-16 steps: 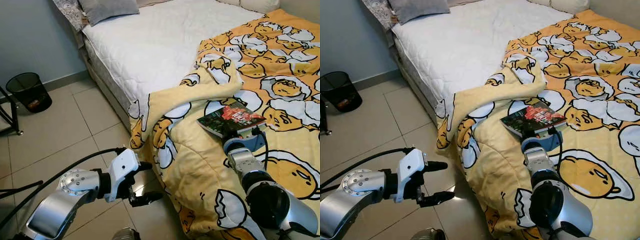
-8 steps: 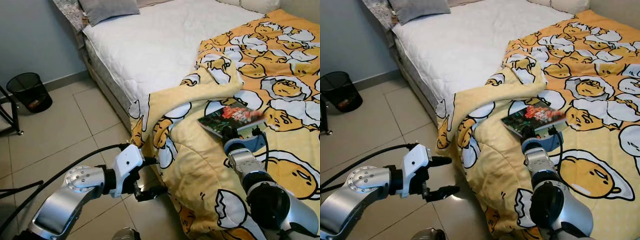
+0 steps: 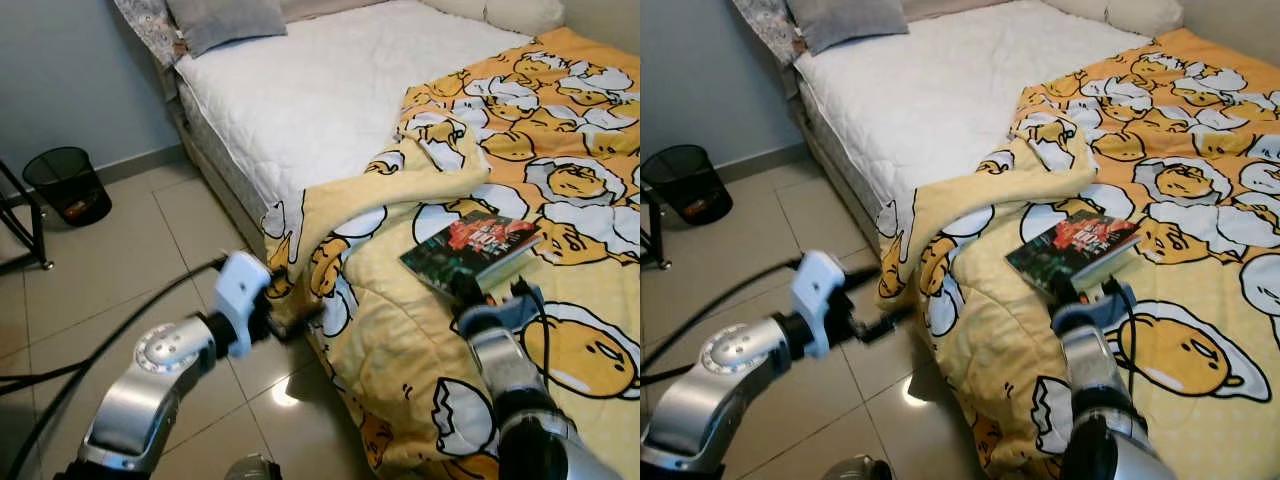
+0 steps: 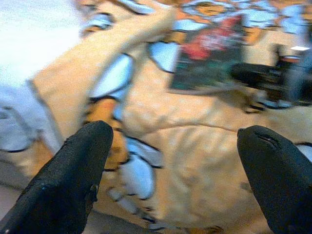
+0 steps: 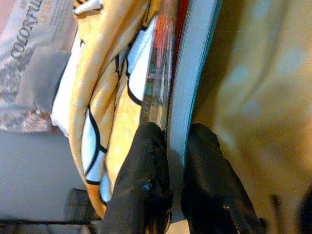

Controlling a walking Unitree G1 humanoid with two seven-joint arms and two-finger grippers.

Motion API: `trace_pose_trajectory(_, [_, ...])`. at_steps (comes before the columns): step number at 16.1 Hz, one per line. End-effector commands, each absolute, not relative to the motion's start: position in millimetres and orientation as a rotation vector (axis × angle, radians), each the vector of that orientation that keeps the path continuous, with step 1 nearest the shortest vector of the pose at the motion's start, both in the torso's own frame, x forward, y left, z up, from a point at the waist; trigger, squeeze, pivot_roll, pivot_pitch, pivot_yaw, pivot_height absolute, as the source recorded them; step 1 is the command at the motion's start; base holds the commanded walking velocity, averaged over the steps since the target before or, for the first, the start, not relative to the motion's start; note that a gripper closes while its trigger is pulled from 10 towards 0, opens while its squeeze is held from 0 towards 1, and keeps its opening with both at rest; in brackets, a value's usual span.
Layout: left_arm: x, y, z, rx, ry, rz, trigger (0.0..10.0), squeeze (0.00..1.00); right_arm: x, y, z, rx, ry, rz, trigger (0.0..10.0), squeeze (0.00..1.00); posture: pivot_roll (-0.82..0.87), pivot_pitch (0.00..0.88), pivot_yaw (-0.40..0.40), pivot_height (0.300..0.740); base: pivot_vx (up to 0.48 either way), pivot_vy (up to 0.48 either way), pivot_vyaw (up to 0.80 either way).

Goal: Clean up the room

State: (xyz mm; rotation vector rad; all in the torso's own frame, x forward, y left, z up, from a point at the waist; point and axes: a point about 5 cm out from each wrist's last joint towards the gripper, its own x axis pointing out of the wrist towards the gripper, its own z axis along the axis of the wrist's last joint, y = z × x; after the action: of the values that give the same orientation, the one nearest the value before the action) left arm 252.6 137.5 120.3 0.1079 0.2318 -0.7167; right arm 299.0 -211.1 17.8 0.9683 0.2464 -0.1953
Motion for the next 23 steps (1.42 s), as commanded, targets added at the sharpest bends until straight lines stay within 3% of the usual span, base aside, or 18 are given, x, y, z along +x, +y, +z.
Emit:
trace_pose_trajectory(1, [256, 142, 121, 0.133, 0.218, -0.652, 10.0, 0.24, 305, -215, 33, 0.895, 0.179, -0.159, 0.0, 0.00, -0.02, 0.000, 0.034, 0.740, 0.000, 0.000, 0.00])
trace_pose_trajectory(4, [261, 147, 123, 0.163, 0.187, -0.520, 10.0, 0.23, 297, -213, 63, 0.703, 0.017, -0.107, 0.0, 0.00, -0.04, 0.000, 0.042, 0.740, 0.000, 0.000, 0.00])
trace_pose_trajectory(8, [262, 152, 127, 0.191, 0.159, -0.447, 10.0, 0.23, 286, -206, 87, 0.608, -0.036, -0.086, 0.0, 0.00, -0.04, 0.000, 0.036, 0.740, 0.000, 0.000, 0.00])
trace_pose_trajectory(9, [262, 155, 125, 0.196, 0.193, -0.425, 10.0, 0.21, 280, -199, 97, 0.468, -0.048, -0.110, 10.0, 0.00, -0.04, 0.000, 0.035, 0.740, 0.000, 0.000, 0.00])
trace_pose_trajectory(10, [261, 155, 123, 0.205, 0.204, -0.425, 10.0, 0.16, 280, -197, 99, 0.461, -0.053, -0.122, 10.0, 0.00, -0.04, 0.000, 0.034, 0.740, 0.000, 0.000, 0.00])
trace_pose_trajectory(13, [261, 157, 123, 0.231, 0.187, -0.400, 10.0, 0.14, 281, -190, 101, 0.388, -0.025, -0.105, 10.0, 0.00, -0.03, 0.000, 0.031, 0.740, 0.000, 0.000, 0.00])
trace_pose_trajectory(17, [262, 159, 124, 0.203, 0.148, -0.373, 10.0, 0.14, 277, -187, 95, 0.301, 0.015, -0.211, 10.0, 0.00, -0.03, 0.000, 0.045, 0.740, 0.000, 0.000, -0.79])
trace_pose_trajectory(23, [261, 170, 120, 0.104, 0.205, -0.294, 10.0, 0.14, 282, -174, 97, 0.310, 0.027, -0.209, 10.0, 0.00, 0.00, 0.000, 0.017, 0.740, 0.000, 0.000, -0.80])
